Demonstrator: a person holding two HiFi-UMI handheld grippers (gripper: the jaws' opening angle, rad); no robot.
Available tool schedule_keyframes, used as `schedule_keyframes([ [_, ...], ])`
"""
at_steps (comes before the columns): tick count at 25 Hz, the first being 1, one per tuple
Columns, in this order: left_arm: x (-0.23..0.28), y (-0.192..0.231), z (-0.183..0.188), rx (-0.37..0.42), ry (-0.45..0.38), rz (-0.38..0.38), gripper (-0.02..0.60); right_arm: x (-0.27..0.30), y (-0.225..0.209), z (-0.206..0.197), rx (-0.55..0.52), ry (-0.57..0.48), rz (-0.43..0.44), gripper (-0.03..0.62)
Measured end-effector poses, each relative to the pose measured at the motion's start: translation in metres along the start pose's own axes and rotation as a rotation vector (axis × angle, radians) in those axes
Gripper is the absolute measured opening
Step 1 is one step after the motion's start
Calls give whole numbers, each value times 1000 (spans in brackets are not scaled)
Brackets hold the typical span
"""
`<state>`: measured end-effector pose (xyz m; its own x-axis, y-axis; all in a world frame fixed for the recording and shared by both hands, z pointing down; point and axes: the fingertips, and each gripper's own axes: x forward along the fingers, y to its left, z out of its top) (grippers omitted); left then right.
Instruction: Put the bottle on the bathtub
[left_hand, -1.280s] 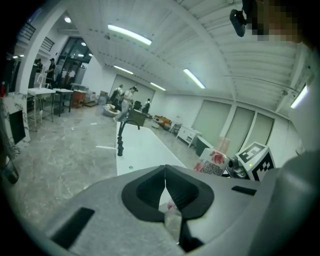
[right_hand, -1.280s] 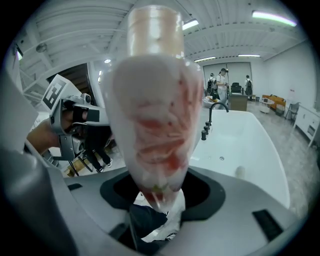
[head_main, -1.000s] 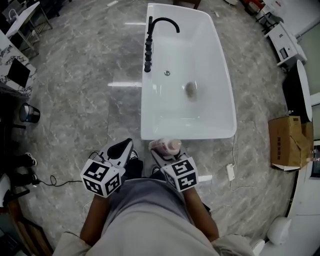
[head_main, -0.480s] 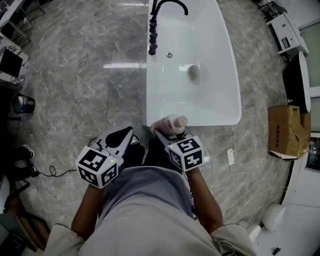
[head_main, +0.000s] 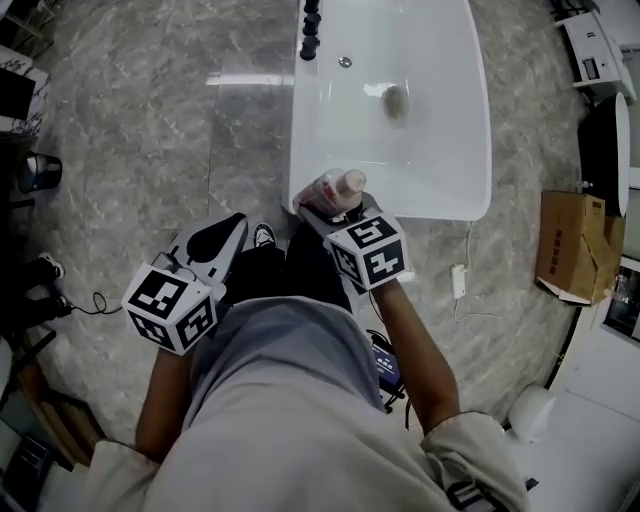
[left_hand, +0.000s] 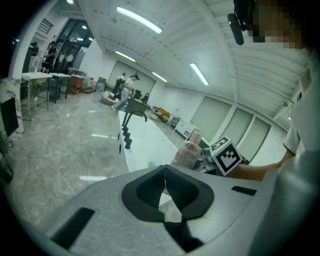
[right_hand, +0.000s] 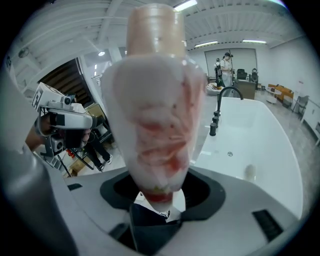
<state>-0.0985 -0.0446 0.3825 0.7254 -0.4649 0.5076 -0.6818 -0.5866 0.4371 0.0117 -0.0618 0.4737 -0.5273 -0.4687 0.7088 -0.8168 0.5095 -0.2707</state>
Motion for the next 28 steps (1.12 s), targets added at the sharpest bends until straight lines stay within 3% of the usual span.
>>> schedule_keyframes([
  [28, 35, 42, -6, -108, 83, 91, 8, 95, -70, -37, 76, 169, 5, 227],
])
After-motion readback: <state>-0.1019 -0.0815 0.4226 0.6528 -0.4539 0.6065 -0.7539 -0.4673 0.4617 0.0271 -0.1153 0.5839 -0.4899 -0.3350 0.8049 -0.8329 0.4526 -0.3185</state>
